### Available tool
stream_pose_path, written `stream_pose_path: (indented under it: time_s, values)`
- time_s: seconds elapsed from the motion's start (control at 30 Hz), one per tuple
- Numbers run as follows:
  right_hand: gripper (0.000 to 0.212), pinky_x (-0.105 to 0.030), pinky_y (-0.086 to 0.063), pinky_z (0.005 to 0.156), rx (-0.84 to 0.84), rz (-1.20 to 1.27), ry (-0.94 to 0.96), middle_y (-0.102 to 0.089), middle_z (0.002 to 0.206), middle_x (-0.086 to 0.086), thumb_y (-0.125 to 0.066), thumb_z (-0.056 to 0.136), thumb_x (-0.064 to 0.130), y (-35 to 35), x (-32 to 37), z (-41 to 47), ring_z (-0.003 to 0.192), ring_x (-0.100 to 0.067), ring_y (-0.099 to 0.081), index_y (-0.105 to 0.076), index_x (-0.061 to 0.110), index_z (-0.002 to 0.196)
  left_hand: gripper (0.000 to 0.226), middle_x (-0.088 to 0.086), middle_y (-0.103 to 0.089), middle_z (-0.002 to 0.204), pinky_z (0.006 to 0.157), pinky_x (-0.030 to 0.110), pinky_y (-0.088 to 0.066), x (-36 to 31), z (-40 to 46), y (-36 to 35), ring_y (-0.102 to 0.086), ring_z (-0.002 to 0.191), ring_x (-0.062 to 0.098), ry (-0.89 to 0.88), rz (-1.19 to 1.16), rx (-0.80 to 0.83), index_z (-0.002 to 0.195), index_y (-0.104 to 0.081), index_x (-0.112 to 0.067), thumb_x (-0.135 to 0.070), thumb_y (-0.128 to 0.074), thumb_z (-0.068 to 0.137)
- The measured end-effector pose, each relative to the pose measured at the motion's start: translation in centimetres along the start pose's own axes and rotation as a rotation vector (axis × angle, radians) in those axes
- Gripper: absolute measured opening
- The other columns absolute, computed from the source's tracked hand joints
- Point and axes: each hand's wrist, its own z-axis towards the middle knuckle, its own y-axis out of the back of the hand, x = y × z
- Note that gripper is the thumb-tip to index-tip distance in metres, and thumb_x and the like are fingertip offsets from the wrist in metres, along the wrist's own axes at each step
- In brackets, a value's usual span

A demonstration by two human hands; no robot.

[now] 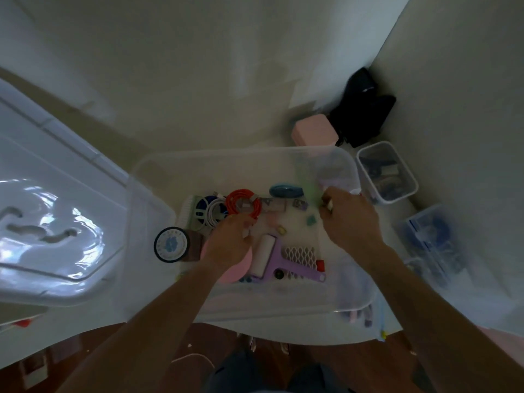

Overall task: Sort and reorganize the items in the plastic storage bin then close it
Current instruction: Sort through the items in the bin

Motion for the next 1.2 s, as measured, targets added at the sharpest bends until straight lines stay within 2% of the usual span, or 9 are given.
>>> stream_pose_path:
  time_s: [0.13, 0.3, 0.43, 0.53, 0.7, 0.8, 0.9, 1.03, 1.2]
  values:
    - [0.016, -0.034, -0.057, 0.072, 0.172, -0.071, 0.114, -0.066, 0.092, -0.001, -0.051, 0.096, 0.026, -0.8, 0.7, -1.3, 0.077, -0.019, -0.064, -0.066, 0.021, 0.099, 0.026, 0.002, -0.069, 0.1, 0.078, 0.042, -0.057, 0.2, -0.1, 0.5, -0.067, 0.091, 0.025, 0.068, -0.23, -0.114, 0.106, -0.064, -0.024, -0.024, -0.05, 0.084]
    - [0.018, -0.029, -0.042, 0.07, 0.415, -0.31, 0.321, -0.065, 0.104, -0.007, -0.054, 0.09, 0.011, -5.9, 3.5, -3.1, 0.094, -0.027, -0.065, -0.062, 0.014, 0.105, 0.02, 0.002, -0.061, 0.113, 0.086, 0.042, -0.053, -0.5, -0.3, 0.5, -0.059, 0.104, 0.025, -0.1, -0.143, -0.368, 0.111, -0.066, -0.022, -0.016, -0.058, 0.093]
    - [0.022, -0.028, -0.04, 0.073, 0.568, -0.162, 0.312, -0.064, 0.109, -0.009, -0.062, 0.088, 0.022, -8.1, 3.2, -3.6, 0.101, -0.028, -0.061, -0.066, 0.013, 0.109, 0.038, 0.004, -0.059, 0.136, 0.104, 0.04, -0.046, 0.2, -0.7, -0.9, -0.055, 0.12, 0.027, -0.375, 0.061, -0.037, 0.128, -0.065, -0.023, -0.029, -0.051, 0.093]
    - [0.035, -0.027, -0.047, 0.078, 0.638, 0.056, 0.25, -0.069, 0.105, -0.004, -0.071, 0.082, 0.039, -7.8, 2.1, -3.3, 0.097, -0.024, -0.064, -0.07, 0.019, 0.111, 0.046, 0.007, -0.067, 0.124, 0.091, 0.044, -0.053, 0.8, -0.4, -1.9, -0.064, 0.106, 0.031, -0.425, 0.304, 0.091, 0.11, -0.074, -0.021, -0.043, -0.038, 0.091]
    - [0.017, -0.03, -0.053, 0.083, 0.495, 0.245, -0.041, -0.07, 0.099, -0.002, -0.056, 0.09, 0.025, -6.7, 0.5, -2.5, 0.091, -0.02, -0.066, -0.067, 0.018, 0.101, 0.05, 0.008, -0.064, 0.097, 0.085, 0.038, -0.047, -1.3, -0.2, -0.9, -0.058, 0.094, 0.024, -0.396, 0.483, 0.191, 0.083, -0.071, -0.014, -0.048, -0.036, 0.092]
    - [0.017, -0.029, -0.051, 0.085, 0.495, 0.286, -0.097, -0.066, 0.102, -0.001, -0.056, 0.088, 0.015, -6.7, 0.3, -2.4, 0.096, -0.02, -0.062, -0.063, 0.018, 0.104, 0.036, 0.008, -0.062, 0.104, 0.086, 0.036, -0.045, -1.0, -0.5, -0.5, -0.057, 0.096, 0.025, -0.379, 0.498, 0.124, 0.096, -0.069, -0.015, -0.048, -0.058, 0.086]
    - [0.017, -0.027, -0.051, 0.082, 0.531, 0.383, -0.087, -0.064, 0.1, 0.002, -0.061, 0.085, 0.017, -6.9, 0.8, -2.8, 0.094, -0.018, -0.062, -0.062, 0.021, 0.102, 0.061, 0.006, -0.059, 0.117, 0.09, 0.039, -0.047, 0.5, -1.3, -0.4, -0.055, 0.107, 0.027, -0.382, 0.473, 0.06, 0.125, -0.058, -0.023, -0.054, -0.07, 0.074]
    - [0.022, -0.027, -0.053, 0.084, 0.564, 0.4, -0.025, -0.068, 0.108, -0.001, -0.066, 0.085, 0.023, -7.4, 1.4, -3.1, 0.096, -0.017, -0.065, -0.066, 0.019, 0.106, 0.083, 0.005, -0.051, 0.137, 0.101, 0.044, -0.046, 2.6, -2.3, -0.2, -0.046, 0.126, 0.03, -0.297, 0.416, 0.074, 0.137, -0.049, -0.029, -0.061, -0.072, 0.064]
    - [0.02, -0.028, -0.051, 0.072, 0.592, 0.468, -0.079, -0.068, 0.095, -0.001, -0.066, 0.085, 0.024, -7.6, 2.5, -3.2, 0.084, -0.016, -0.063, -0.063, 0.021, 0.105, 0.076, 0.002, -0.042, 0.151, 0.114, 0.037, -0.03, 2.7, -2.8, 0.9, -0.038, 0.139, 0.027, -0.123, 0.143, 0.184, 0.147, -0.041, -0.026, -0.027, -0.076, 0.079]
